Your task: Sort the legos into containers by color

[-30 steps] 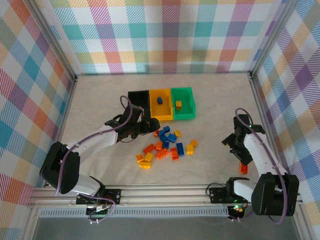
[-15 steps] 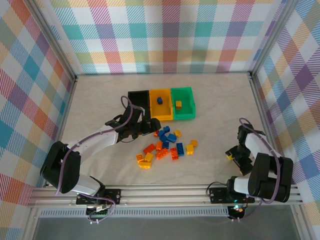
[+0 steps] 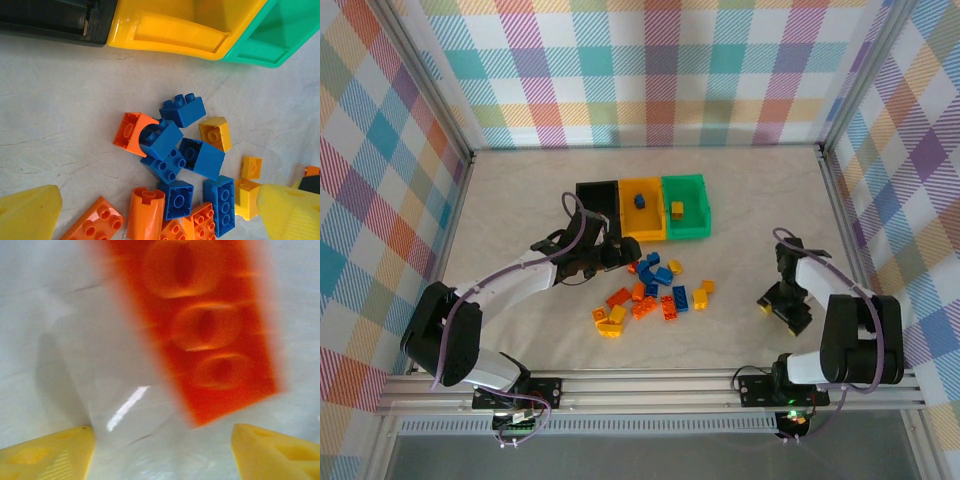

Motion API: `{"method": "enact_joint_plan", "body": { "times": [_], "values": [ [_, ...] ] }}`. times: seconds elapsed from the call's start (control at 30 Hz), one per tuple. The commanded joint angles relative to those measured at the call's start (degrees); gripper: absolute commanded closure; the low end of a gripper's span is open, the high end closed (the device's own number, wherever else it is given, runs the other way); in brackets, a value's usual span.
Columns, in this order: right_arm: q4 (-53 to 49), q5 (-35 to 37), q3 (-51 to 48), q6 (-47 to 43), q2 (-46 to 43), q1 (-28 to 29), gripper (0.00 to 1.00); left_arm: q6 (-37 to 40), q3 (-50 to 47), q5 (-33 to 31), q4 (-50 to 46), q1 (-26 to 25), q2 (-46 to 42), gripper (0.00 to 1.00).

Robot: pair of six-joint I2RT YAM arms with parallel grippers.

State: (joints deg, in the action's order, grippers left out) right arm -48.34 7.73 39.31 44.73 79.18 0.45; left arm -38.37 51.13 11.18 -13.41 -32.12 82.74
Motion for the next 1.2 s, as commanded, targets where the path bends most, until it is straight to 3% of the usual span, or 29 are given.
{"method": "enact_joint_plan", "body": {
  "times": [0.0, 0.27, 0.47, 0.6, 0.8, 1.03, 1.17],
  "values": [
    [6.89, -9.0, 4.43, -2.94, -0.2, 2.83, 0.19, 0.05, 1.05, -0.79, -1.29, 0.65, -0.25, 0.0],
    [4.22, -7.9, 5.24, -3.67, -5.23, 0.68, 0.1, 0.73, -3.04, -2.82, 0.45, 0.65, -3.99, 0.0],
    [-1.05, -5.9, 5.92, -8.48, -5.06, -6.66, 0.1, 0.09, -7.43, -2.7, 3.26, 0.65, -5.7, 0.0],
    [-2.25, -5.9, 4.34, -10.43, -7.28, -16.28, 0.06, 0.47, -8.84, -1.64, 5.2, 0.65, -4.53, 0.0],
    [-0.29, -3.03, 5.16, -10.11, -0.22, -19.15, 0.05, 0.17, -10.0, 1.22, 8.65, 0.7, -1.89, 0.0],
    [5.24, -2.93, 7.54, -12.29, 8.39, -19.34, 0.12, 0.83, -10.28, 2.09, 9.08, 0.83, -1.23, 0.0],
    [7.42, -3.2, 6.46, -13.23, 10.38, -19.34, 0.25, 0.75, -10.18, 1.67, 9.05, 0.9, -1.45, 0.0]
  ]
}}
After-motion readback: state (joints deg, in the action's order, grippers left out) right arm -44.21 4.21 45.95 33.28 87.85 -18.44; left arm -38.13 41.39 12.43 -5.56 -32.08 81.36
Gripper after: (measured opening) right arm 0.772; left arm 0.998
